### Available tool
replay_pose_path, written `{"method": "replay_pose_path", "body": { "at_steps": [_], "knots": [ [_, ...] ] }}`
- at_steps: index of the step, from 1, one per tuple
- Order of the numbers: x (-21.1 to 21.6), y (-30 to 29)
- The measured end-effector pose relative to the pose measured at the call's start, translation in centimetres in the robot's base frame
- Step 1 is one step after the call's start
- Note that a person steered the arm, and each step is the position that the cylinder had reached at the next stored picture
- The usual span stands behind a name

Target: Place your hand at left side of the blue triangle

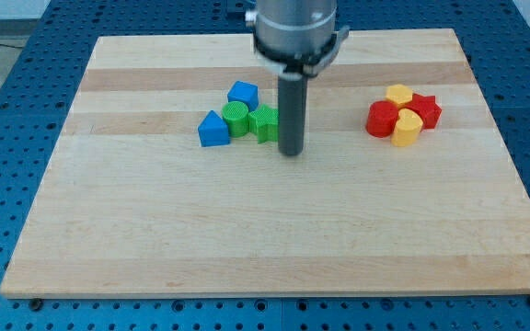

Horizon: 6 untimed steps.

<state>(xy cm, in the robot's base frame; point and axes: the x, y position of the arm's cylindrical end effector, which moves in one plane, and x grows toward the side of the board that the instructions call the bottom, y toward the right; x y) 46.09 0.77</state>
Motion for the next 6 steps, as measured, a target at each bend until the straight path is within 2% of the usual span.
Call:
{"method": "replay_pose_path", "body": {
  "at_steps": [1, 2, 3, 4, 6],
  "knots": [
    [2.1, -6.5],
    [0.8, -16.8],
    [-4.1, -21.4],
    [-7.7, -19.2],
    [-7.7, -7.9]
  ]
}}
